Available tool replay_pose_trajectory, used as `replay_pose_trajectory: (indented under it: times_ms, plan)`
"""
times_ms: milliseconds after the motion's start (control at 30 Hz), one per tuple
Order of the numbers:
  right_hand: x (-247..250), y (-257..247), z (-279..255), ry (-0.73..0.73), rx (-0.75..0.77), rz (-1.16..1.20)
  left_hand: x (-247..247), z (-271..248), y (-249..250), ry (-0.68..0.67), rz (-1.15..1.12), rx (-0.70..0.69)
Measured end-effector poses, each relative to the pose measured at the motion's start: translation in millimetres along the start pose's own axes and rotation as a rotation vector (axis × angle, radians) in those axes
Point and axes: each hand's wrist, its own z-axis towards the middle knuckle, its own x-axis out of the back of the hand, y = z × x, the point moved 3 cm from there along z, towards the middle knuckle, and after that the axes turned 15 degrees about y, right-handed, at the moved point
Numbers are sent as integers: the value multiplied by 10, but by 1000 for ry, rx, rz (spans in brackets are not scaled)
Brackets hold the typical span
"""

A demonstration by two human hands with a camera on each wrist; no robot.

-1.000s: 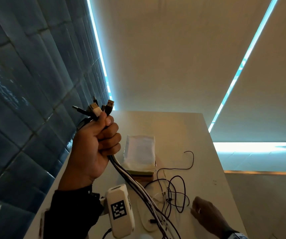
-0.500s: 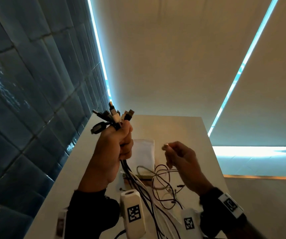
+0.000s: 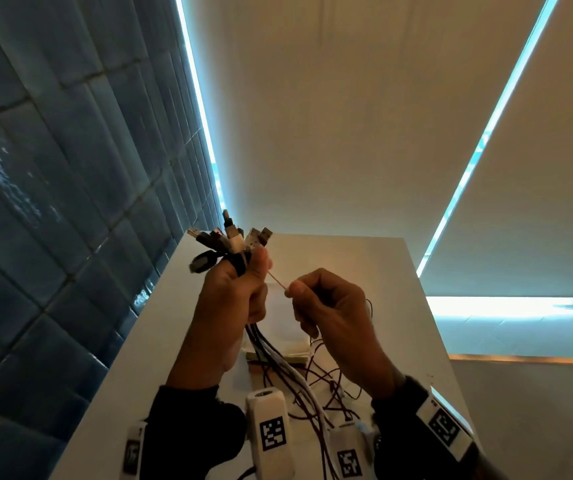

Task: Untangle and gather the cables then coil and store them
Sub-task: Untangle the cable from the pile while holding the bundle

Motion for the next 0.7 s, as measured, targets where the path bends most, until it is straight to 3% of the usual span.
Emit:
replay_pose_trajectory:
  times_ms: [133,267,433,567,700]
  plan:
    - [-46,-46,31,19,50,-21,-64,-53,-10,-30,61,-44]
    - [-45,41,50,-81,42,-54,-27,-3,20,76,-37,-53]
    - [137,444,-26,-171,-153,3,54,38,49,172,-56,-52]
    - [277,745,-142,-164,-232,-106,68,23,122,135,-244,-8]
    - [445,942,-279,-128,-306,-108,167,45,252,115,-329,-57]
